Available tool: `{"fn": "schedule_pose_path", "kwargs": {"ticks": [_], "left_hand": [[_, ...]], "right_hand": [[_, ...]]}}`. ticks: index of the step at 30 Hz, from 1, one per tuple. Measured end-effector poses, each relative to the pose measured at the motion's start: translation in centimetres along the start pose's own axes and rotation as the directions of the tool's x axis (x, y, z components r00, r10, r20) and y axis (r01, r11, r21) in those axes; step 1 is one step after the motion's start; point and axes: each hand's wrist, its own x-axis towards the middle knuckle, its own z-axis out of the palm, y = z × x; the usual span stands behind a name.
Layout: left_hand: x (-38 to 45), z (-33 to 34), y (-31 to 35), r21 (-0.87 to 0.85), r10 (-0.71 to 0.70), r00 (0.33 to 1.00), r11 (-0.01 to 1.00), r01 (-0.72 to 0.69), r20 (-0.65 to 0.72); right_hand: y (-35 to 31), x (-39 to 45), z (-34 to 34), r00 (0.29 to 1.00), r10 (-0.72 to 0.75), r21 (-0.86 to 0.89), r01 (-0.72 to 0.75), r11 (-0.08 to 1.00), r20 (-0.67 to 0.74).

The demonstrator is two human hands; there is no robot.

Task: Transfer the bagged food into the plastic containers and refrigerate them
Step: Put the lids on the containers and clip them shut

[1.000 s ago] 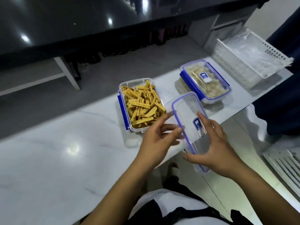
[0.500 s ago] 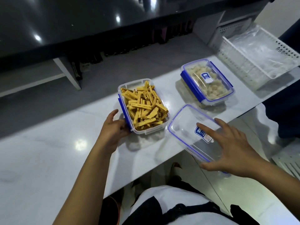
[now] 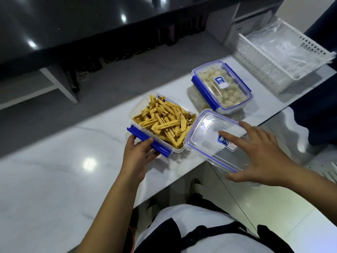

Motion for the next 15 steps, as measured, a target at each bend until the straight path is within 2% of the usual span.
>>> {"fn": "schedule_pose_path", "kwargs": {"ticks": [8,15], "left_hand": [[-1.1,0.6,-2.1,-0.065,0.010,0.999,0.998,-0.012,-0.031],[-2.3,0.5,-3.1,-0.104,-0.014,0.999,0.995,0.010,-0.034]], "right_hand": [[-0.9,0.5,0.3,0.996,-0.059,-0.098,0.065,0.993,0.064],[-3.4,2.9,-0.2,0.996,-0.080,-0.098,0.085,0.992,0.047]]}}
